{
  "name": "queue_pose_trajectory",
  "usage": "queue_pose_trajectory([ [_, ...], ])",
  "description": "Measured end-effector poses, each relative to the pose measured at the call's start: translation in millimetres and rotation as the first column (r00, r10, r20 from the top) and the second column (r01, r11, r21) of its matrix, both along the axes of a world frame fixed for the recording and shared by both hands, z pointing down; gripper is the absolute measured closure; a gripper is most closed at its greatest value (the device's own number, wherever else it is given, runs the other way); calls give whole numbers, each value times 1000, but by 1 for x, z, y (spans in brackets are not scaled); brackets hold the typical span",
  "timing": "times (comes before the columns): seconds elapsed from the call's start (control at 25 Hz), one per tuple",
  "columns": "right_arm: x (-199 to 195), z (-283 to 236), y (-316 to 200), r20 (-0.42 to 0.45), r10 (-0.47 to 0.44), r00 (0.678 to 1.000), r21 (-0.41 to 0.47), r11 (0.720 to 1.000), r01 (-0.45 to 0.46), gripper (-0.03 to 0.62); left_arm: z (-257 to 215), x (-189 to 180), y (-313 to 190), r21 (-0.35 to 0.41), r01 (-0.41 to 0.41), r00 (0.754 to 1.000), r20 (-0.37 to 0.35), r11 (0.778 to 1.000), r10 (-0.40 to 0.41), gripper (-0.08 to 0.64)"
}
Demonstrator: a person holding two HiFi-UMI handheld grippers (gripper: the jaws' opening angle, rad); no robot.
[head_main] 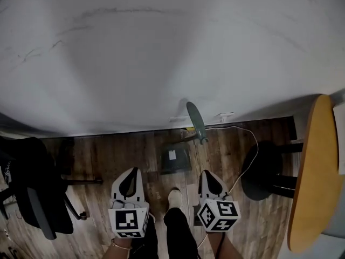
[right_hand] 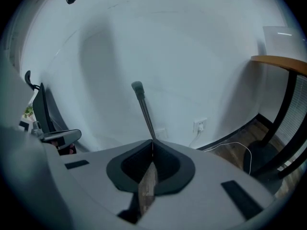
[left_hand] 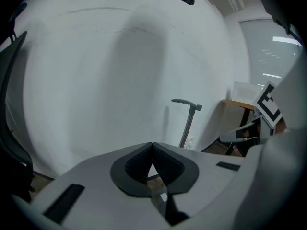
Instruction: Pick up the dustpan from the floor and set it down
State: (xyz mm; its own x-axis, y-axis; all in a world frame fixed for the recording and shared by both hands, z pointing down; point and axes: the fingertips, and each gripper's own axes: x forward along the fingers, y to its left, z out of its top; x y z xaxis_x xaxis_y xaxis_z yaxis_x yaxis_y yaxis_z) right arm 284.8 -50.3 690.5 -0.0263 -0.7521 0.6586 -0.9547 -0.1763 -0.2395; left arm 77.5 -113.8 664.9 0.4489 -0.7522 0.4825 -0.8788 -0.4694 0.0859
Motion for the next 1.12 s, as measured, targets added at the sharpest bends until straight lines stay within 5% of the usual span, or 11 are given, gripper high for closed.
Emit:
queue_pose_trajectory([
  [0.68, -16, 2, -31, -21, -63, 998, 29, 998, 63, 553, 12, -17, -8, -23, 49, 999, -2, 999, -50, 543],
  [0.8, -16, 3, -39, -20, -66, 998, 29, 997, 67, 477, 14, -21, -8, -28, 54, 999, 3, 998, -54, 543],
  [1.12, -18, 2, -58, -35, -77, 996, 44, 996, 78, 450, 18, -32, -6, -36, 65, 998, 10, 997, -65, 543],
])
